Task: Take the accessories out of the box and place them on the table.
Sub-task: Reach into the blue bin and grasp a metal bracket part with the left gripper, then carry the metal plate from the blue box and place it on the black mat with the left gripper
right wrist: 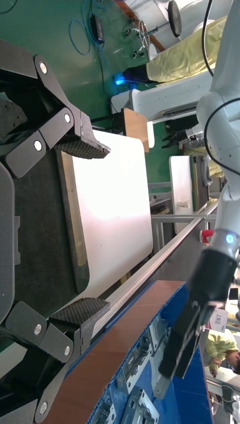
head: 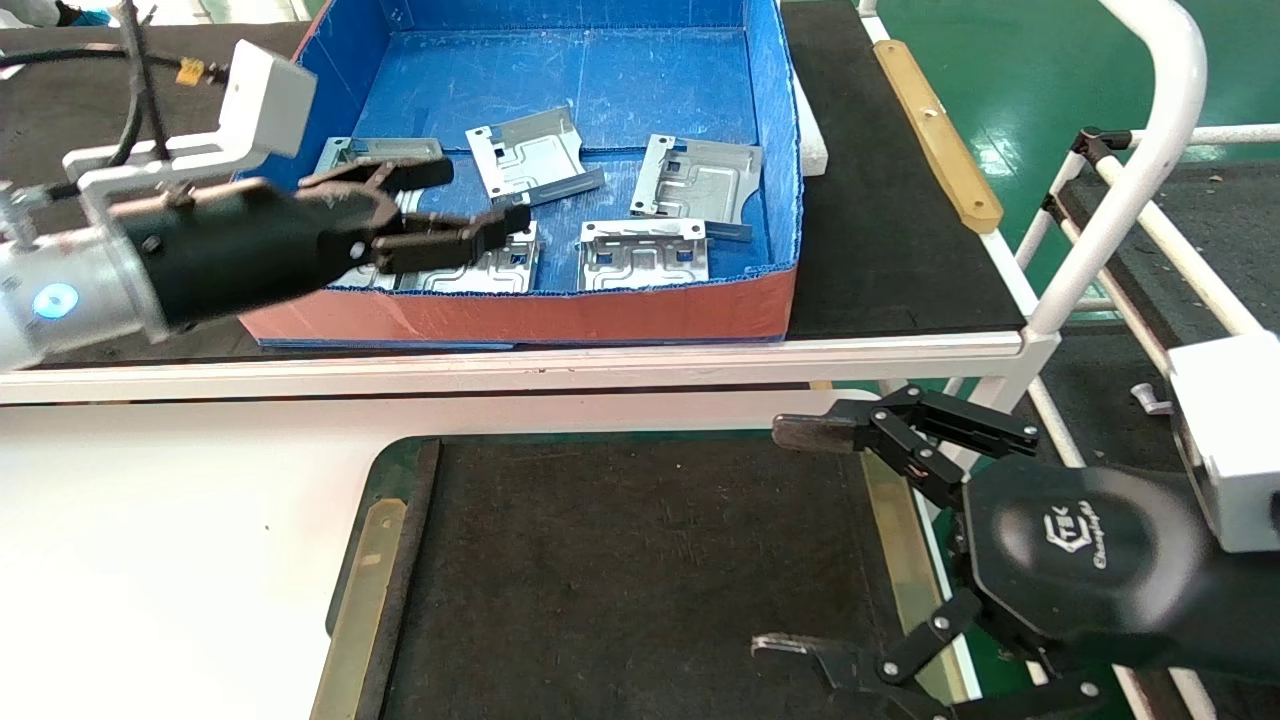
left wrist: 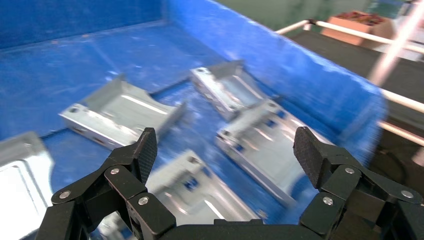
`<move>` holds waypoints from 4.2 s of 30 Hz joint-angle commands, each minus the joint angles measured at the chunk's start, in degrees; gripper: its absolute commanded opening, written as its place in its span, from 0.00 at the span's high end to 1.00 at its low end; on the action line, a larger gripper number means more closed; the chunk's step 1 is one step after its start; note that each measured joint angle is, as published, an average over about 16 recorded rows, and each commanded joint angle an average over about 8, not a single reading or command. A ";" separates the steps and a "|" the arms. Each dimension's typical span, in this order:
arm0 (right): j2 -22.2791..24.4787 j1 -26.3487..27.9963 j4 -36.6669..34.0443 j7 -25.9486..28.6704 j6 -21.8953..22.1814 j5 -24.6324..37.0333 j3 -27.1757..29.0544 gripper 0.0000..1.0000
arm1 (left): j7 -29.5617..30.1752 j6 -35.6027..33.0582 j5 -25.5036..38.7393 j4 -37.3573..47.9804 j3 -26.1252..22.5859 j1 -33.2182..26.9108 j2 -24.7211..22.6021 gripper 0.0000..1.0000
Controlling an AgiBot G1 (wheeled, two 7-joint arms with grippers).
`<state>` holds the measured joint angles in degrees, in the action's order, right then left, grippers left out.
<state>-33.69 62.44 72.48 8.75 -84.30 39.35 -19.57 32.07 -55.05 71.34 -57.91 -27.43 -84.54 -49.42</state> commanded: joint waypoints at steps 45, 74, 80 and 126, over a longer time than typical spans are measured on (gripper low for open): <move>0.02 0.01 0.00 -0.02 0.02 -0.03 -0.04 0.00 | 37.91 22.18 32.22 14.40 -13.36 -11.59 -16.52 0.00; 0.03 0.00 -0.02 -0.04 0.04 -0.04 -0.05 0.86 | 35.26 28.22 34.36 29.09 -14.19 -14.96 -24.74 1.00; 0.03 0.00 -0.02 -0.03 0.05 -0.04 -0.05 1.00 | 35.49 27.97 34.54 28.61 -14.26 -14.87 -24.43 1.00; 0.03 0.01 -0.03 -0.04 0.03 -0.05 -0.06 1.00 | 34.26 29.88 35.87 29.84 -14.76 -16.25 -25.41 1.00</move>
<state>-33.66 62.45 72.45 8.70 -84.27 39.30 -19.63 66.03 -25.28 106.80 -28.38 -42.04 -100.78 -74.72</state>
